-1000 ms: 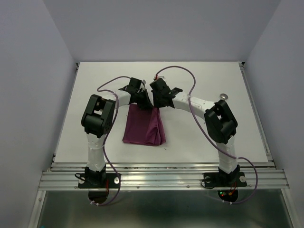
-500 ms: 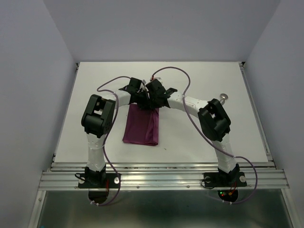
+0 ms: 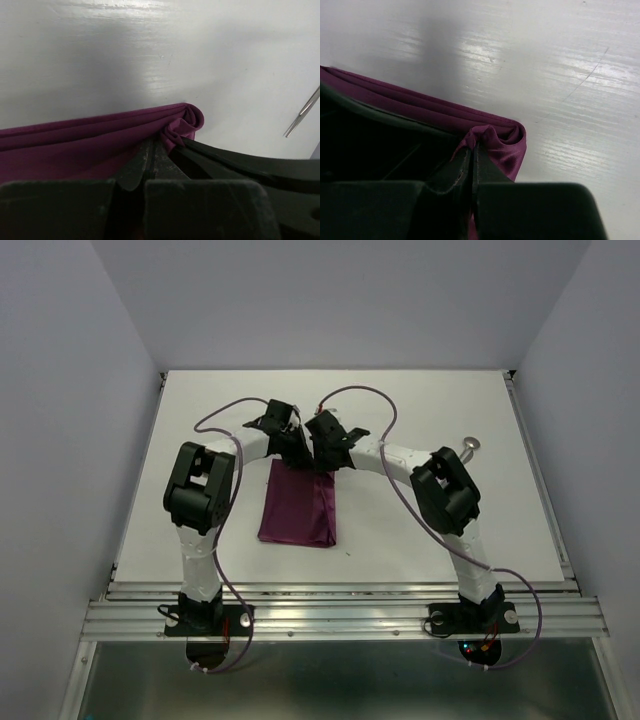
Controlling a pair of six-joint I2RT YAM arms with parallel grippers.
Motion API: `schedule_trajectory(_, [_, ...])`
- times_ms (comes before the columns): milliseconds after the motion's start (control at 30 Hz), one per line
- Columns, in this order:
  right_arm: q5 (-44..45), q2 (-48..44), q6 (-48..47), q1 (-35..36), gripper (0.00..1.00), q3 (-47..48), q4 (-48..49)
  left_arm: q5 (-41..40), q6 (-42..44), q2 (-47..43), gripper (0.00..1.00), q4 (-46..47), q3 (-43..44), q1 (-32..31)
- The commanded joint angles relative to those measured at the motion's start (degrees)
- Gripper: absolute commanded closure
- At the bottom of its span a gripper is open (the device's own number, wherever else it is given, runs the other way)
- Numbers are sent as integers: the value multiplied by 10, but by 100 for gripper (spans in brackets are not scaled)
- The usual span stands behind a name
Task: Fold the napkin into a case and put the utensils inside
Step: Fold the lower triangle-folded napkin at the center of the board.
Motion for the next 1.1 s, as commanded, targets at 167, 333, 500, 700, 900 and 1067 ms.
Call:
schedule_trajectory(167, [-12,8,5,6,99,17,14,-21,21,-69,100,-20,-28,34])
schedule_trajectory(333, [-13,5,4,6,99,18,16,-27,22,-49,100,-9,-58,39])
schedule_trajectory(500, [-10,10,5,6,99,28,16,-25,12,-35,100,5,-78,39])
schedule_trajectory(700, [-10,15,15,6,99,36,12,-28,3,-32,100,13,-93,39])
schedule_trajectory(900, [-4,24,22,6,99,52,5,-25,-1,-29,100,19,-100,39])
schedule_trajectory(1067, [5,39,32,6,99,59,4,-28,-3,-34,100,20,-103,39])
